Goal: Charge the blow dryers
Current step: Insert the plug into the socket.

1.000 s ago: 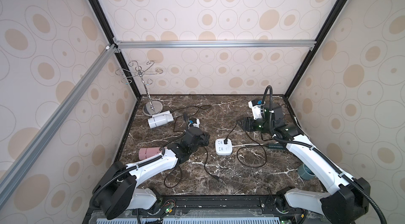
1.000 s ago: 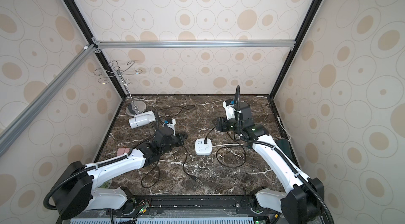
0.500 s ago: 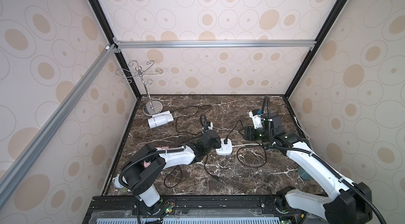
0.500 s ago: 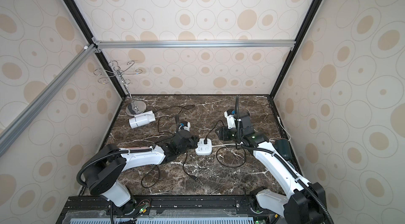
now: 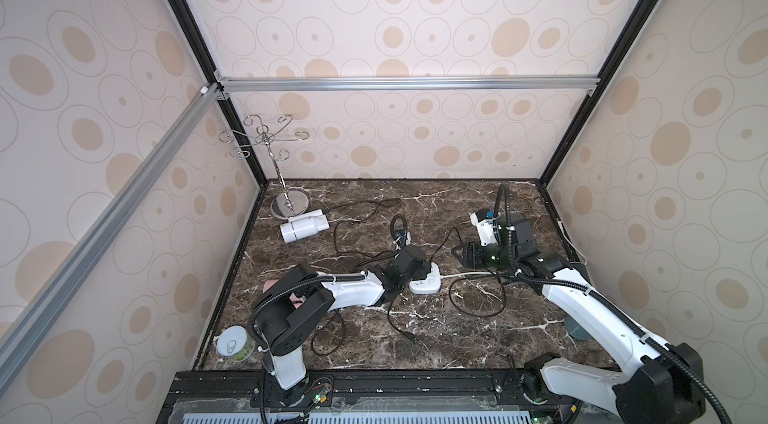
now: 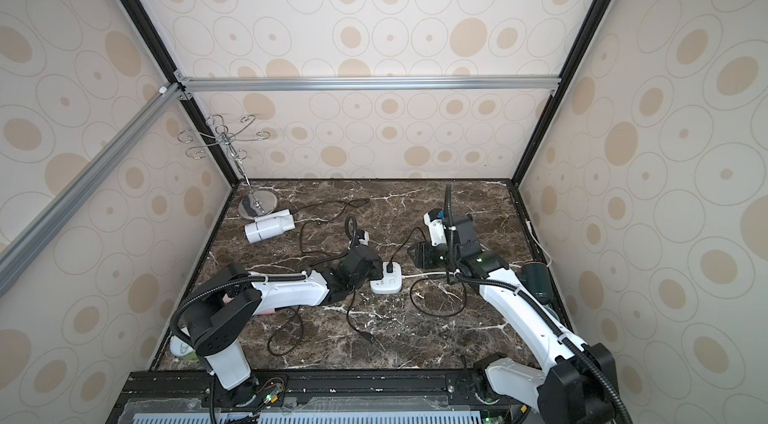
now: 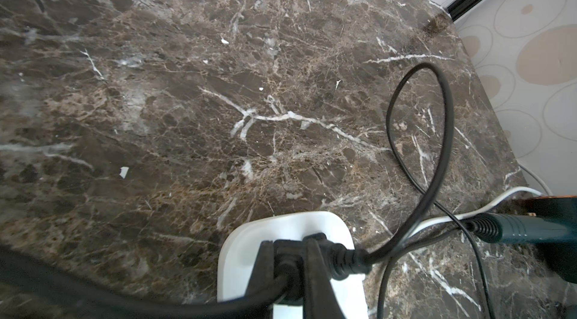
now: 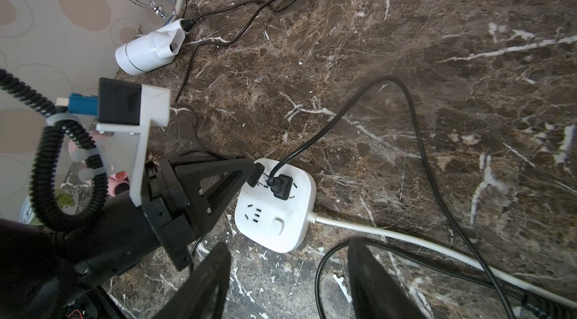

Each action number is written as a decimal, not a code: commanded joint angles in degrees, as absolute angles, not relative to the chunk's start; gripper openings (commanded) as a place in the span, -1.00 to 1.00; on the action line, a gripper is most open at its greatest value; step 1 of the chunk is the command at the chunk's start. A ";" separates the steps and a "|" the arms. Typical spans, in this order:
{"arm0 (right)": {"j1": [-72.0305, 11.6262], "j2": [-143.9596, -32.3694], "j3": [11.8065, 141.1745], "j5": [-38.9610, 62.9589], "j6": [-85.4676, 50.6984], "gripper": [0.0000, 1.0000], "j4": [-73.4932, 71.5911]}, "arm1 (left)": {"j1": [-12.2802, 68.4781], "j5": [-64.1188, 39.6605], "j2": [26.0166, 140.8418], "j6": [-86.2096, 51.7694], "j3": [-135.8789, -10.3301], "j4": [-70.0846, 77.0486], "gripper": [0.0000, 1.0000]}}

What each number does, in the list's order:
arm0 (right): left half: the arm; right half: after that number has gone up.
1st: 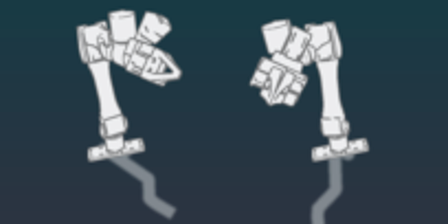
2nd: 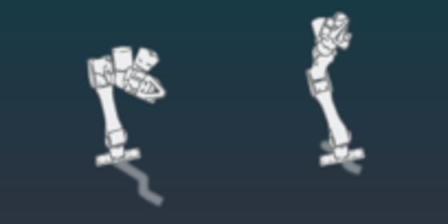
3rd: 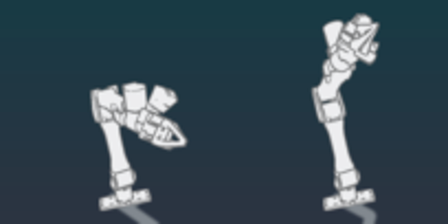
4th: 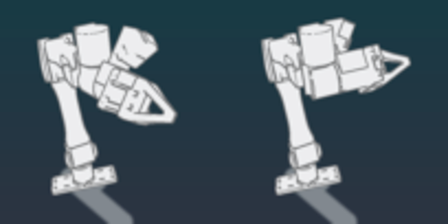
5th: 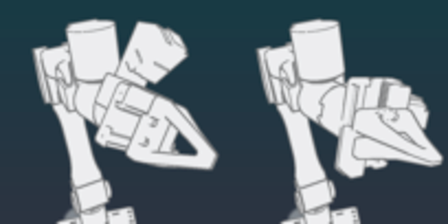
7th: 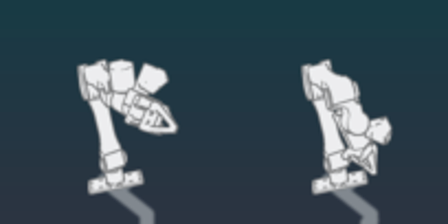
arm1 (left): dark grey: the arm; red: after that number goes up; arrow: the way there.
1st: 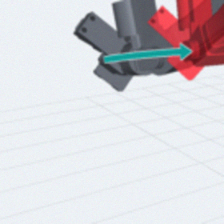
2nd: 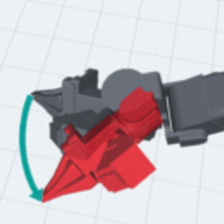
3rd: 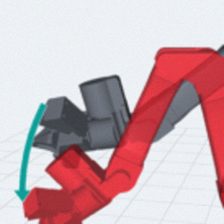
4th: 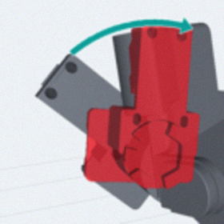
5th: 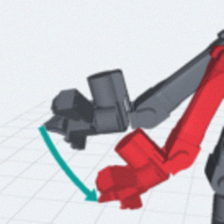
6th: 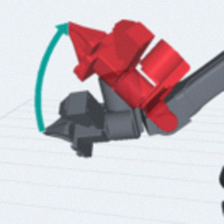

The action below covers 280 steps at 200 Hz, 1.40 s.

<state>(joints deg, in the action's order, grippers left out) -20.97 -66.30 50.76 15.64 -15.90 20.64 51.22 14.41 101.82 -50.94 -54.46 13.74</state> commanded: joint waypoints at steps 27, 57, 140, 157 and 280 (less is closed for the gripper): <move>-21.09 -66.08 49.52 15.96 -14.33 0.23 21.36 | 51.77 17.14 103.47 -51.29 -57.81 10.80 -1.00; -21.09 -66.38 49.38 15.89 -14.33 0.24 21.32 | 51.77 16.96 103.74 -52.27 -57.83 9.48 -1.00; -21.09 -67.63 49.33 15.77 -14.23 0.23 21.44 | 52.12 16.79 102.77 -53.34 -57.45 6.47 -1.00; -21.09 -67.87 49.38 15.73 -14.14 0.23 21.64 | 52.29 16.76 102.98 -53.67 -57.84 5.81 -1.00; -21.09 -70.12 50.16 16.20 -13.85 0.23 22.94 | 53.30 17.87 102.87 -57.50 -57.36 2.29 -1.00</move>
